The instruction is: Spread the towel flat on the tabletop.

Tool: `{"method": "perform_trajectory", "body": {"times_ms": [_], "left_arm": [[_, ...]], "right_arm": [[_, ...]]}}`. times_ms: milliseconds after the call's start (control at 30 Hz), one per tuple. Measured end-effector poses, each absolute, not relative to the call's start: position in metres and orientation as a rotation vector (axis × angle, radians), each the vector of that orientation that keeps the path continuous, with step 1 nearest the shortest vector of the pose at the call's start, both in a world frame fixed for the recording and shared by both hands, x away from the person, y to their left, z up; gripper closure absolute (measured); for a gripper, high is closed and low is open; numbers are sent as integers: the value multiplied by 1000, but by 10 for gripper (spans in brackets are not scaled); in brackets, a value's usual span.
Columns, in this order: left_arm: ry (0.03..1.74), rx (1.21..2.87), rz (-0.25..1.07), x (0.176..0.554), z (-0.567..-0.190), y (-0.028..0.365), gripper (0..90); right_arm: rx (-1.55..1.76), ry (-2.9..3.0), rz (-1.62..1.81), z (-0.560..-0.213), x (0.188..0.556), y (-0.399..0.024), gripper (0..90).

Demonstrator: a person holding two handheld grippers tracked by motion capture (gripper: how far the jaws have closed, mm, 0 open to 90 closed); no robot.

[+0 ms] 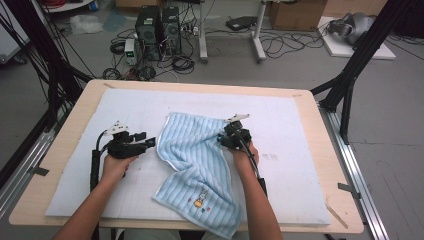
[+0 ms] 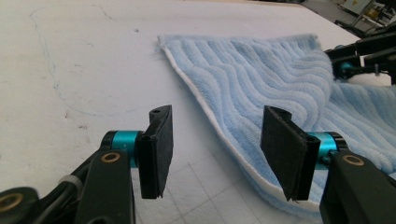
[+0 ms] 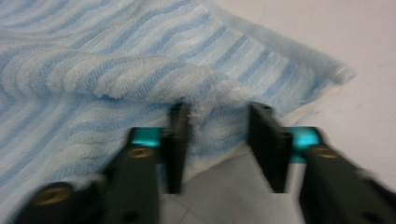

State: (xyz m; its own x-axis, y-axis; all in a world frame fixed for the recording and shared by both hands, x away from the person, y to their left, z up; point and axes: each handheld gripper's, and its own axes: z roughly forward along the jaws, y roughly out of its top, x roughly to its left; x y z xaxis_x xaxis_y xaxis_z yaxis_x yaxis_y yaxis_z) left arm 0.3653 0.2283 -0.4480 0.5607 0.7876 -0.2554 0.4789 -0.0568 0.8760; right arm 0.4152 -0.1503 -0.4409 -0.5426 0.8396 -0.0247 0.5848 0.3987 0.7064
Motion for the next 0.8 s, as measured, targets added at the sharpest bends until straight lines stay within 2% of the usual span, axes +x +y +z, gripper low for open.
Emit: {"method": "perform_trajectory", "body": {"times_ms": [33, 67, 400, 500, 800], "left_arm": [[1064, 1706, 354, 365, -448, 228, 445], [1064, 1706, 354, 365, -448, 228, 445], [1070, 1723, 364, 365, -449, 226, 445], [1060, 1738, 373, 365, -449, 224, 445], [1048, 1751, 376, 365, -449, 220, 430]], "right_arm": [[1223, 2280, 917, -441, 417, -152, 788], [1247, 2277, 923, -441, 420, -155, 808], [1407, 2036, 737, -434, 438, -184, 838], [1545, 1904, 844, -431, 440, -199, 844], [1476, 1985, 948, -427, 426, -208, 660]]}}
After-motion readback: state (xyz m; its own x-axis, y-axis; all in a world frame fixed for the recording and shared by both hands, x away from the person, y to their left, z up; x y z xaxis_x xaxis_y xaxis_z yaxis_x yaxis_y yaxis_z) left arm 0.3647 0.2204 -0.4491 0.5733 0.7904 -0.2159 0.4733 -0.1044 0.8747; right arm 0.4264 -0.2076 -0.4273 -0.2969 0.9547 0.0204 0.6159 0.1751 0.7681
